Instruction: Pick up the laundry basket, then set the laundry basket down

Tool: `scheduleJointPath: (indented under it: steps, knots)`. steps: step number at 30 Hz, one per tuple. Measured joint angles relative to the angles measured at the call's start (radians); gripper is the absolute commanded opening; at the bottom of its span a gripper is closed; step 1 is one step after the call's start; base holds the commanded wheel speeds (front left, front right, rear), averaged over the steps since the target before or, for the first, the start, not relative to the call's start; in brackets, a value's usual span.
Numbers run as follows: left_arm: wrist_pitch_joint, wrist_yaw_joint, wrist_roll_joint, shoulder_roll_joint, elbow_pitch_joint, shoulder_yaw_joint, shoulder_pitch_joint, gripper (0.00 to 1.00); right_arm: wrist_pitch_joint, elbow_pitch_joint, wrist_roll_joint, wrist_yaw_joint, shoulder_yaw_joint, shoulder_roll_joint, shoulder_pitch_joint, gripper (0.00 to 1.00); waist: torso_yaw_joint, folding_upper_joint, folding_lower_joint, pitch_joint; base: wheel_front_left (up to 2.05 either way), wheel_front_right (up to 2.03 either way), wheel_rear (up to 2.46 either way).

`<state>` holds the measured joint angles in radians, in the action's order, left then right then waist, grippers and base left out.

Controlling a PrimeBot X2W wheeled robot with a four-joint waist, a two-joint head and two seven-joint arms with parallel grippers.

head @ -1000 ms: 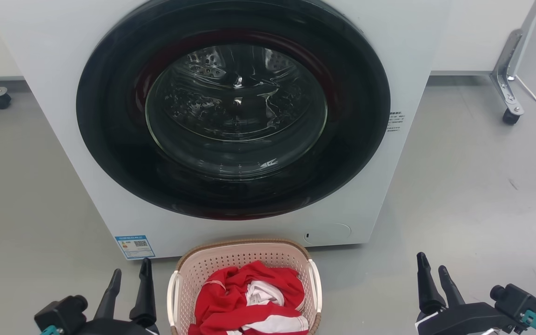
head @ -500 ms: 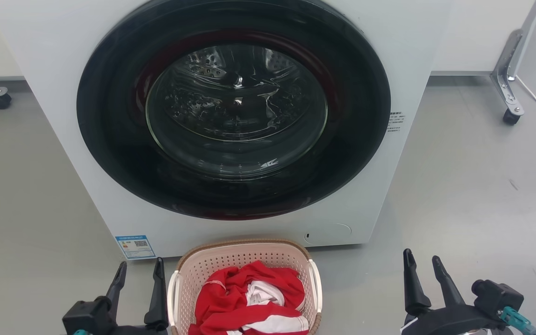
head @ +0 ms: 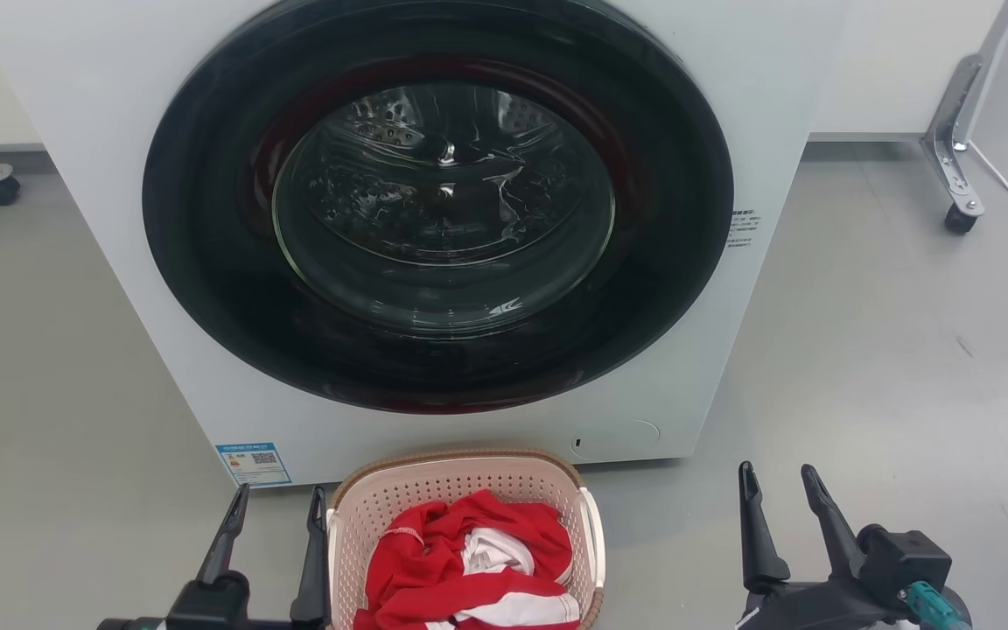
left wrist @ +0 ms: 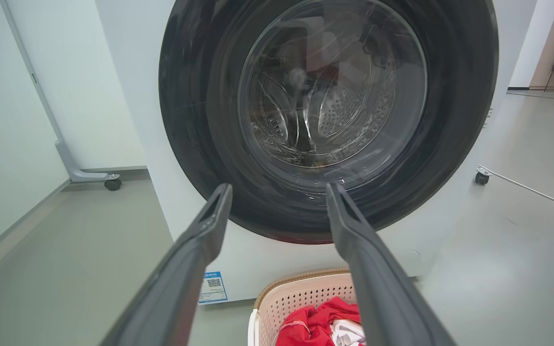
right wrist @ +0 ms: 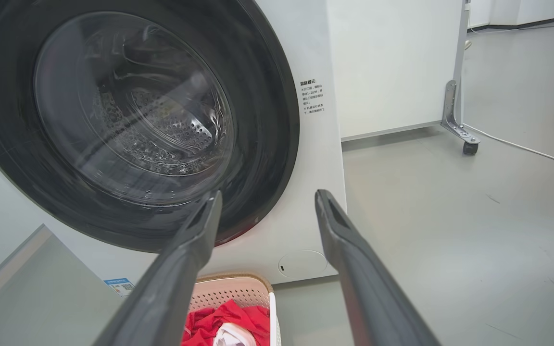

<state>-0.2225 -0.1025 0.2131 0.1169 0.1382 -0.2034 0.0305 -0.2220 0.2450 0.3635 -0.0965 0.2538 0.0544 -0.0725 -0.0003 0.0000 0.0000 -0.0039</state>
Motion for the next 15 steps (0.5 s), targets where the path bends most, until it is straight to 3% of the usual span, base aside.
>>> scheduleJointPath:
  steps: [7,15]
  knots:
    - [-0.027,-0.014,-0.114,0.001,-0.017,-0.007,0.006,1.00,-0.027,-0.012,-0.108,-0.017,0.011,0.000,0.000,1.00,-0.001,0.0000,0.0000,0.001,0.00,0.00,0.00]
    - [-0.027,-0.021,-0.117,-0.001,-0.018,-0.001,0.019,1.00,-0.027,-0.013,-0.117,-0.018,0.003,0.000,0.000,1.00,-0.002,0.0000,0.0000,-0.001,0.00,0.00,0.00]
